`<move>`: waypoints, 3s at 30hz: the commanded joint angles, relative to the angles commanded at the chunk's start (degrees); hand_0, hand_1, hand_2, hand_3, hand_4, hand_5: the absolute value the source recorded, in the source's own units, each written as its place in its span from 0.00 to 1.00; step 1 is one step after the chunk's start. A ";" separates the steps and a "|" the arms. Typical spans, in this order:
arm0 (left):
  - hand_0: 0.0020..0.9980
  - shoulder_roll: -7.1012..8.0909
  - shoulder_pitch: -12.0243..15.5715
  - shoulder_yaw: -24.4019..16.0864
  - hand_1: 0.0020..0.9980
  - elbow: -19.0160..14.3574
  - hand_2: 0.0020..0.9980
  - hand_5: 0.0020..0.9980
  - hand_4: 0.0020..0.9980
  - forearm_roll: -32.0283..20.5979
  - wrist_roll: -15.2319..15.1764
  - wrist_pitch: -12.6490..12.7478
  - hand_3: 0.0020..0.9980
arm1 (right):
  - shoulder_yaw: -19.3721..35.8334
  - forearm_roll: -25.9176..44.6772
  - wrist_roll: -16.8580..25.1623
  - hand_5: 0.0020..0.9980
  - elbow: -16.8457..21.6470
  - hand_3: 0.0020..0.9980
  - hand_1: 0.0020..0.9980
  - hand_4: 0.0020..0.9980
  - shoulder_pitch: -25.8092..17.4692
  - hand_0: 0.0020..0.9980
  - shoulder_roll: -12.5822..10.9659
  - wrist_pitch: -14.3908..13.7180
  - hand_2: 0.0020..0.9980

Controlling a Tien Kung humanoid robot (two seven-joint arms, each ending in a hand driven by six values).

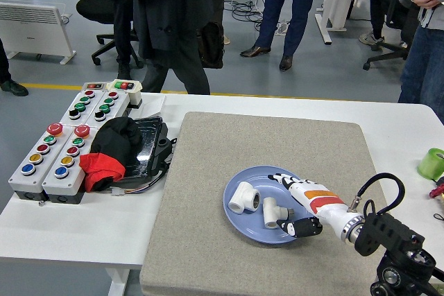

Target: Pick pipe place plate twice

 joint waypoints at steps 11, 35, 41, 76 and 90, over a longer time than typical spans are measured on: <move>0.72 0.09 -0.13 -0.06 0.75 0.05 0.70 1.00 0.40 0.00 -0.11 0.03 0.65 | 9.53 19.00 10.48 0.37 0.58 0.97 0.90 0.73 -3.70 0.95 0.17 -12.63 1.00; 0.72 0.23 -0.51 -0.34 0.75 0.05 0.70 1.00 0.40 0.61 -0.08 0.00 0.65 | 37.14 76.49 10.64 0.59 -0.85 0.84 0.78 0.63 -17.22 0.81 2.60 -10.18 0.85; 0.72 0.23 -0.52 -0.39 0.75 0.05 0.70 1.00 0.40 0.69 -0.09 -0.02 0.65 | 38.11 78.09 10.65 0.59 -1.28 0.83 0.76 0.64 -18.86 0.80 3.70 -9.73 0.83; 0.72 0.17 -0.12 -0.71 0.75 0.05 0.70 1.00 0.41 1.50 -0.09 -0.27 0.65 | 38.50 78.12 10.71 0.63 -1.22 0.82 0.75 0.62 -20.08 0.79 3.97 -8.57 0.83; 0.72 0.16 0.18 -0.75 0.75 0.05 0.70 1.00 0.41 1.82 -0.14 -0.21 0.65 | 38.58 79.05 11.08 0.64 -0.87 0.81 0.75 0.62 -20.38 0.79 3.86 -8.01 0.83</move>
